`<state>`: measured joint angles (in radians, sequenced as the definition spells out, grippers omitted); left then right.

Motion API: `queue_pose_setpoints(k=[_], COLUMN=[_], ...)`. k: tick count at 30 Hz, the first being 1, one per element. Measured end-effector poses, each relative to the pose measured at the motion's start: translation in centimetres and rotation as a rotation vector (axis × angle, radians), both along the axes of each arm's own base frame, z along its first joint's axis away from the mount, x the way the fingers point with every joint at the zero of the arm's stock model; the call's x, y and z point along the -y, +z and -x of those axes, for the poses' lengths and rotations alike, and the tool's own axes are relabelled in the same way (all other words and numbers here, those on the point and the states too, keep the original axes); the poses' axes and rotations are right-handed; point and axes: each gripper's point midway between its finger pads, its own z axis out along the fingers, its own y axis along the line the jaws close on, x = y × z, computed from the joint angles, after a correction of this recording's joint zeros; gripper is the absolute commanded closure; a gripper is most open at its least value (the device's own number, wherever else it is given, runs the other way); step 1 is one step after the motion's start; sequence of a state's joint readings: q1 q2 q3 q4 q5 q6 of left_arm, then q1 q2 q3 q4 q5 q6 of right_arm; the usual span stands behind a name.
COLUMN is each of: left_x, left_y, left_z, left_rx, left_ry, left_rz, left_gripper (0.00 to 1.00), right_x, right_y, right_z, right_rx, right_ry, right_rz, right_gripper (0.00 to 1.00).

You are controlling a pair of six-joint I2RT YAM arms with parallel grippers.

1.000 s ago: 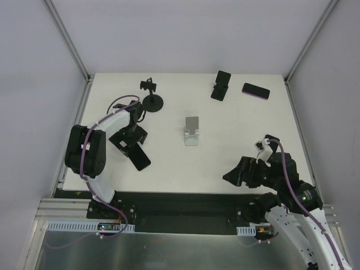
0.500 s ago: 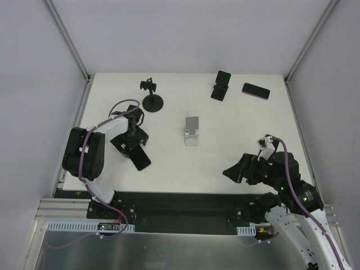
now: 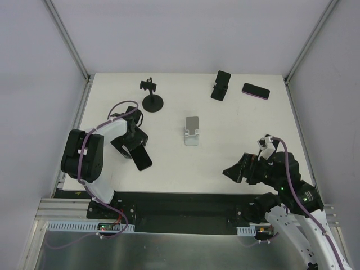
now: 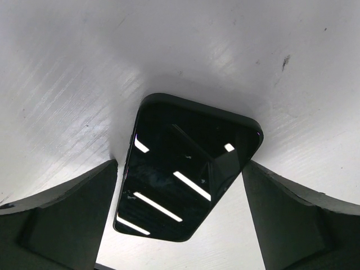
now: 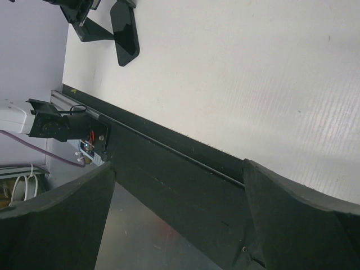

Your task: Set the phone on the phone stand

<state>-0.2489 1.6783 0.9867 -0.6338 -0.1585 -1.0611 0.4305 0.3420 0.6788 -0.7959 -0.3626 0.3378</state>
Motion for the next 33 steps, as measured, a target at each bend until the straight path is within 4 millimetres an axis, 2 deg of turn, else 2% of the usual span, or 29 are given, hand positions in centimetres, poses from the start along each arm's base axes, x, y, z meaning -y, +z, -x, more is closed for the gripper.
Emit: queue_pose_setpoints(k=[5, 9, 12, 14, 16, 17, 20, 23, 24, 25, 27, 28, 33], left_x=[0.3, 0.4, 0.4, 0.6, 0.7, 0.8, 0.8, 0.9, 0.9, 1.0, 1.1, 1.1, 1.0], left_y=[0.0, 0.0, 0.0, 0.0, 0.0, 0.0, 0.0, 0.0, 0.1, 0.1, 0.2, 0.2, 0.4], left_z=[0.2, 0.4, 0.5, 0.6, 0.7, 0.7, 0.6, 0.6, 0.6, 0.7, 0.9, 1.1, 2.2], left_rx=[-0.004, -0.005, -0.006, -0.009, -0.01, -0.008, -0.006, 0.002, 0.008, 0.02, 0.04, 0.049, 0.083], left_ry=[-0.04, -0.052, -0.05, -0.05, -0.051, -0.049, -0.041, -0.044, -0.047, -0.055, -0.073, -0.085, -0.13], left_rz=[-0.003, -0.003, -0.003, -0.004, -0.005, -0.005, -0.003, -0.001, 0.0, -0.001, -0.002, -0.002, -0.002], left_gripper=[0.07, 0.11, 0.23, 0.37, 0.46, 0.55, 0.62, 0.76, 0.87, 0.92, 0.95, 1.0, 1.0], right_x=[-0.1, -0.1, -0.1, -0.1, -0.1, -0.1, 0.0, 0.0, 0.1, 0.1, 0.2, 0.2, 0.3], right_y=[0.2, 0.4, 0.5, 0.5, 0.5, 0.5, 0.6, 0.7, 0.8, 0.8, 0.9, 1.0, 1.0], right_z=[0.0, 0.0, 0.1, 0.1, 0.1, 0.1, 0.2, 0.2, 0.2, 0.2, 0.3, 0.3, 0.3], right_rx=[0.003, 0.007, 0.014, 0.012, 0.011, 0.011, 0.017, 0.027, 0.031, 0.037, 0.044, 0.047, 0.053], right_ry=[-0.004, -0.008, -0.009, -0.011, -0.012, -0.013, -0.014, -0.016, -0.019, -0.022, -0.025, -0.027, -0.031], right_rz=[-0.011, -0.02, -0.027, -0.028, -0.029, -0.031, -0.034, -0.038, -0.038, -0.039, -0.042, -0.043, -0.043], right_gripper=[0.04, 0.04, 0.04, 0.04, 0.04, 0.04, 0.04, 0.04, 0.04, 0.04, 0.04, 0.04, 0.04])
